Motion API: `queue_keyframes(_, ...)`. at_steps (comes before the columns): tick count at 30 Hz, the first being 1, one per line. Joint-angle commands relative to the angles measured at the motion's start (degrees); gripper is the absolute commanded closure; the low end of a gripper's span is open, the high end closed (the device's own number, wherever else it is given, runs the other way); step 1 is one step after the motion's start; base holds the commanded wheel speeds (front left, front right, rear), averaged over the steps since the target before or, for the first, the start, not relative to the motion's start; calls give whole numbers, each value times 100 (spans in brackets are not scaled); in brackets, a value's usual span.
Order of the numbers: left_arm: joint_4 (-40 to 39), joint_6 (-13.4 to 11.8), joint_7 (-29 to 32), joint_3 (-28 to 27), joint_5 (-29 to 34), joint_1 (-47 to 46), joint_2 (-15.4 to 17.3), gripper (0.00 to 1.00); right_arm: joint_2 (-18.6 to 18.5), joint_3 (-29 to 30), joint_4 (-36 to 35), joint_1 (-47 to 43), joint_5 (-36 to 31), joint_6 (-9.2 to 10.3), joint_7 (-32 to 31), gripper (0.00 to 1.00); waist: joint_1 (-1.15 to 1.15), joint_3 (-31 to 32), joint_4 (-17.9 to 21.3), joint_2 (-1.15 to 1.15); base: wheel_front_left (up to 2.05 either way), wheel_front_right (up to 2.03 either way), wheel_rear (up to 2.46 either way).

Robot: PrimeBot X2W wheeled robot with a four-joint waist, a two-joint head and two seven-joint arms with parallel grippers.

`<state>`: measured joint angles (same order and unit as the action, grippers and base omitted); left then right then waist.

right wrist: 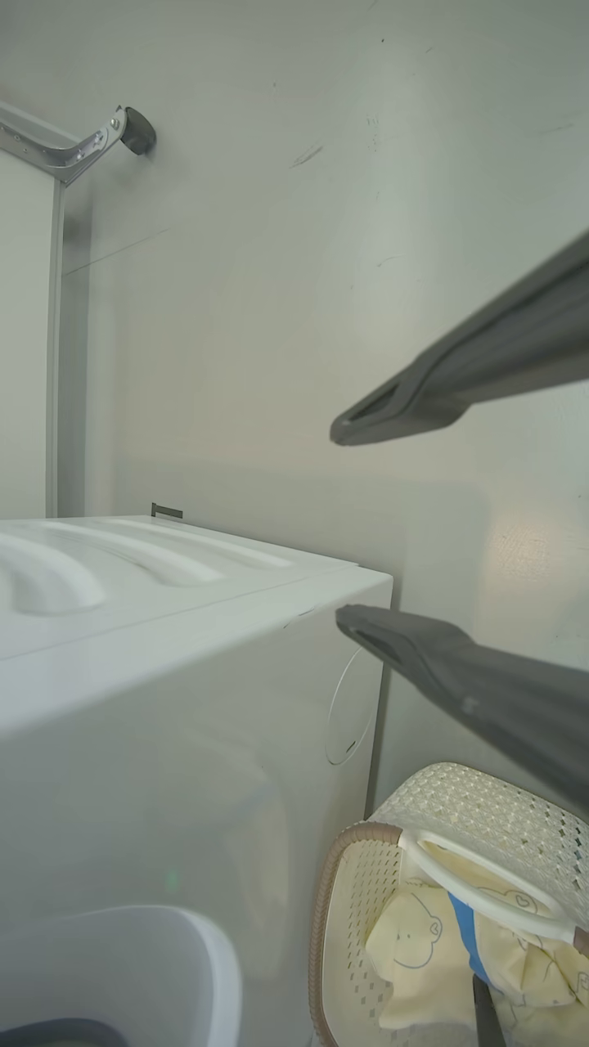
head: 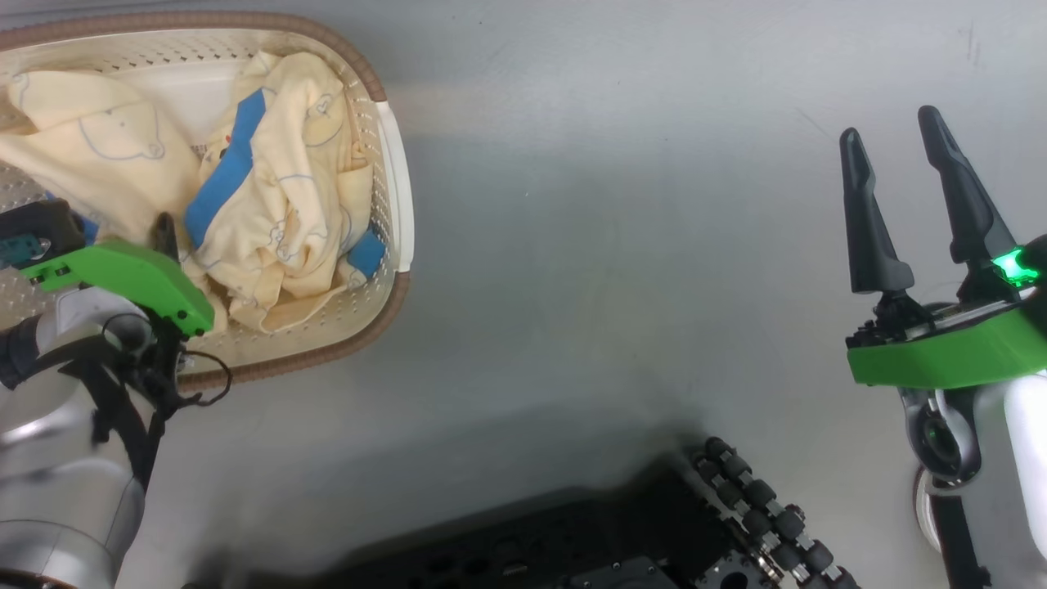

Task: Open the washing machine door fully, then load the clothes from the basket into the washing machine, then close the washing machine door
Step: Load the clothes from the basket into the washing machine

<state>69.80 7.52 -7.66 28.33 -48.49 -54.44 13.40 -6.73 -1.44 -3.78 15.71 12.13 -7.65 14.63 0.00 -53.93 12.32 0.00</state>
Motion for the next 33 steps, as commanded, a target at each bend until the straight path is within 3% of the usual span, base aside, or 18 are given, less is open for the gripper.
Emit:
queue_keyframes(1,34,-3,-70,-55,-18,108,206,65,-36,-36,-172,-139,26,16,37,0,0,-5,8,0,0,0,0)
queue_keyframes(3,76,-3,-133,-19,3,90,216,100,-29,-32,-184,-141,31,16,37,0,0,-7,18,0,0,0,0)
queue_keyframes(12,166,-3,-378,72,-21,123,180,100,-1,-54,-137,-133,14,16,37,0,0,144,-47,0,0,0,0)
queue_keyframes(22,-136,-3,-722,118,114,475,148,100,57,-80,-44,-168,31,16,37,0,0,770,-263,0,0,0,0)
queue_keyframes(33,-2303,-454,-732,-916,895,1930,158,100,94,-38,84,-471,-36,16,37,0,0,1876,-526,0,0,0,0)
